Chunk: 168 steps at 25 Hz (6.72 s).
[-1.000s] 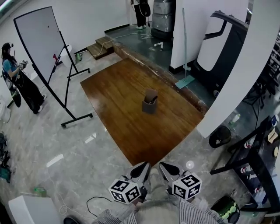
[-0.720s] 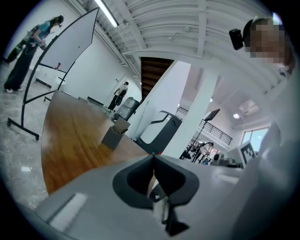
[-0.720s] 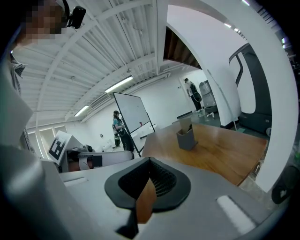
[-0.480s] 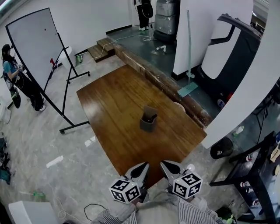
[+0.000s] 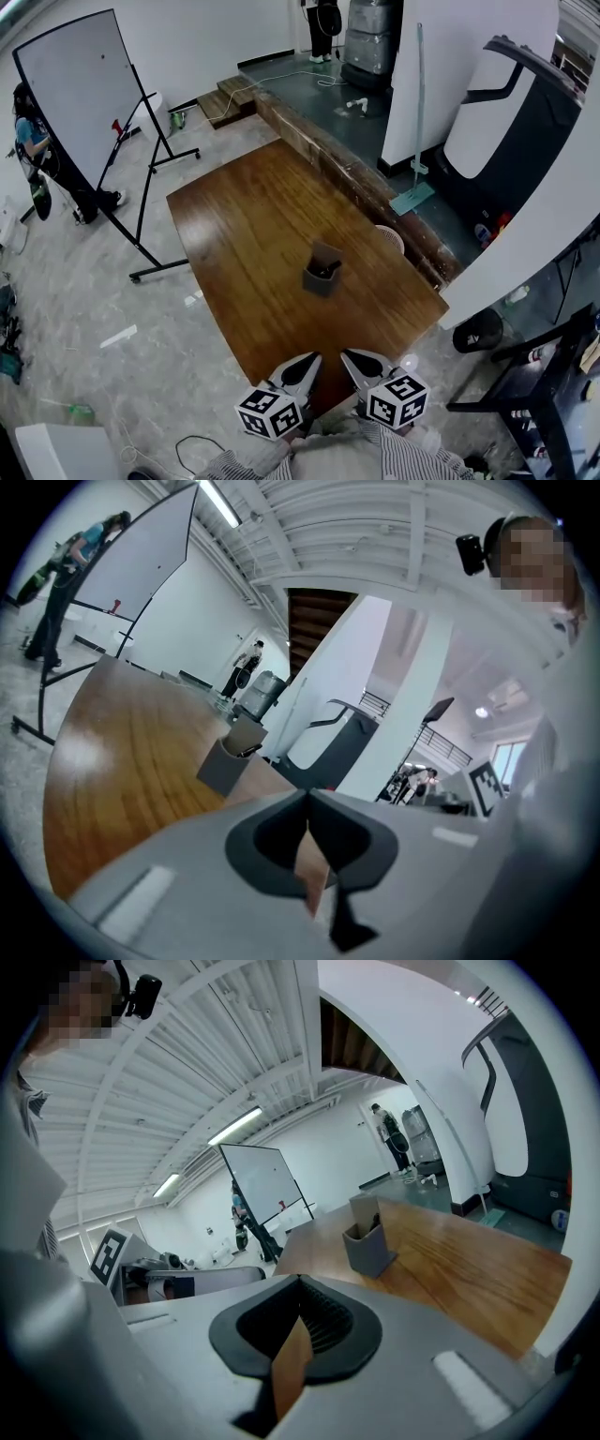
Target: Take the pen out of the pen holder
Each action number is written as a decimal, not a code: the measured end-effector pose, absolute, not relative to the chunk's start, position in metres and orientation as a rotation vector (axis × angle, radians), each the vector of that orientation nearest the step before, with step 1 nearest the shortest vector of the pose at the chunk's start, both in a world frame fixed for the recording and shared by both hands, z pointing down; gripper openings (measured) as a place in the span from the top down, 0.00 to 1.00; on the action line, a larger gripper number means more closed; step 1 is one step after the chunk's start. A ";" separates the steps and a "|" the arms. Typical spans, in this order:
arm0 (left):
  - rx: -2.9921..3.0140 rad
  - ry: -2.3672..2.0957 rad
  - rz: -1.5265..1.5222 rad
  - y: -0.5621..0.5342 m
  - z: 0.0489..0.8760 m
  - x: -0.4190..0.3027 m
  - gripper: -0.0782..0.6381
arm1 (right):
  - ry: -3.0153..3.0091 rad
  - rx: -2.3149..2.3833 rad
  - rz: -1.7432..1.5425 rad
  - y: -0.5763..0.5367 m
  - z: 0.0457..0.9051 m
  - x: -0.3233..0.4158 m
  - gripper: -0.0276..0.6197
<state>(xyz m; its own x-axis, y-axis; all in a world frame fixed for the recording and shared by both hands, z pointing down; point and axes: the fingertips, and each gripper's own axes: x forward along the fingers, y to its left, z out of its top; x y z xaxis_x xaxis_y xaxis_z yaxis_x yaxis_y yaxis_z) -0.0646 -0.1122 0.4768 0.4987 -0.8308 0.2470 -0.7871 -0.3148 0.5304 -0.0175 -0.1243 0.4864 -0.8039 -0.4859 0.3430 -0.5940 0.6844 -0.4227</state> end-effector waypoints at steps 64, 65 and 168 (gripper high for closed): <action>2.314 -1.269 0.472 -0.336 0.539 -0.072 0.71 | -2.615 1.048 1.139 -0.260 0.550 -0.018 0.96; 2.312 -1.275 0.483 -0.338 0.540 -0.072 0.70 | -2.613 1.052 1.143 -0.261 0.551 -0.017 0.96; 2.192 -1.424 -0.037 -0.125 0.465 -0.126 0.81 | -2.658 0.690 0.700 -0.120 0.480 -0.083 0.96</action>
